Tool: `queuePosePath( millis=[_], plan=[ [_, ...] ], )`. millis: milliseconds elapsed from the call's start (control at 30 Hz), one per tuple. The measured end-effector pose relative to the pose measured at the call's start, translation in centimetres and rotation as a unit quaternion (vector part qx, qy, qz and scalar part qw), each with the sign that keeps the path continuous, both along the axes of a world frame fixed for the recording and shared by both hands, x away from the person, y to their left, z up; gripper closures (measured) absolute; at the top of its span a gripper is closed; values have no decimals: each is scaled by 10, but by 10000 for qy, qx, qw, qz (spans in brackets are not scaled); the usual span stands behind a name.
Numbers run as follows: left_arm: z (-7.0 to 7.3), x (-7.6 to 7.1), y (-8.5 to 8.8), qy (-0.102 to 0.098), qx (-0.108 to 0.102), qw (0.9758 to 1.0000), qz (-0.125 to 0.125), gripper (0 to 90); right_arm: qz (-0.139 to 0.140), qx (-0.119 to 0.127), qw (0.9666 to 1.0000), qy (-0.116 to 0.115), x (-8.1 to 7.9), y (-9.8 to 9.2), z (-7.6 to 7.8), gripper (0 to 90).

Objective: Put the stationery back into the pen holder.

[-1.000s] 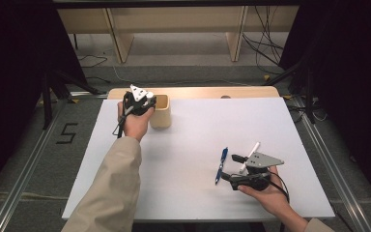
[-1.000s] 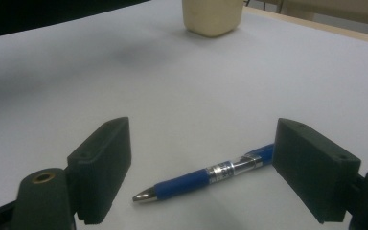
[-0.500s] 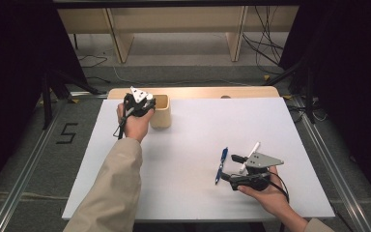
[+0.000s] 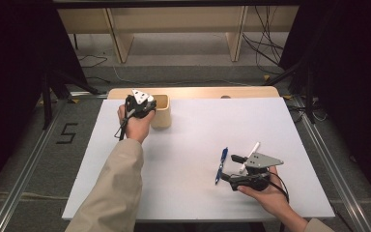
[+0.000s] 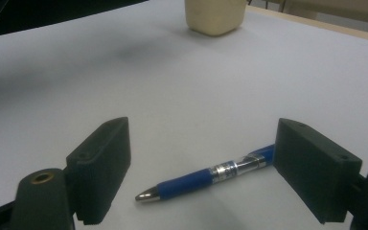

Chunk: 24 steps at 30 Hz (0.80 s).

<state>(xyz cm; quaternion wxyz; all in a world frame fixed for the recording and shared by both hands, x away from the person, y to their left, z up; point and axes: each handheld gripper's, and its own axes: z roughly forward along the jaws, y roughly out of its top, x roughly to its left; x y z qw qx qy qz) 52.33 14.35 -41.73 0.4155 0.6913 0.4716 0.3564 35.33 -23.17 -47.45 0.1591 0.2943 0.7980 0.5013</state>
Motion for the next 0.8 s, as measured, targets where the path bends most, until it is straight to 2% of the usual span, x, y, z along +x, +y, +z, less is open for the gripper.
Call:
queuePosePath(
  millis=[200, 333, 433, 467, 567, 600, 633, 733, 800],
  plan=[
    [0, -1, -1, 33, 71, 9999, 76, 640, 44, -81, 9999, 68, 0, -1, 1, 216],
    [3, -4, -1, 94, 96, 9997, 208, 482, 48, -65, 9999, 60, 0, -1, 1, 215],
    [6, -9, 0, 132, 38, 9996, 242, 418, 38, -58, 10000, 65, 0, -1, 1, 214],
    [8, -11, 0, 132, 56, 9996, 246, 395, 14, 8, 10000, -2, 0, 0, 0, 215],
    [11, -18, 0, 64, 37, 9998, 189, 349, 60, -85, 9999, 28, 0, -1, 1, 215],
    [12, -21, 0, 45, 30, 9999, 154, 339, 32, -76, 9999, 81, -1, -1, 2, 214],
    [13, -24, 0, 37, 11, 9999, 104, 337, -11, 25, 10000, 2, -1, 0, 1, 214],
    [16, -35, -2, 10, -87, 10000, 23, 299, -17, 29, 10000, -9, 0, 0, 1, 214],
    [18, -43, -4, -14, -73, 10000, -50, 270, -12, 11, 10000, 3, -1, -1, 1, 214]
  ],
)
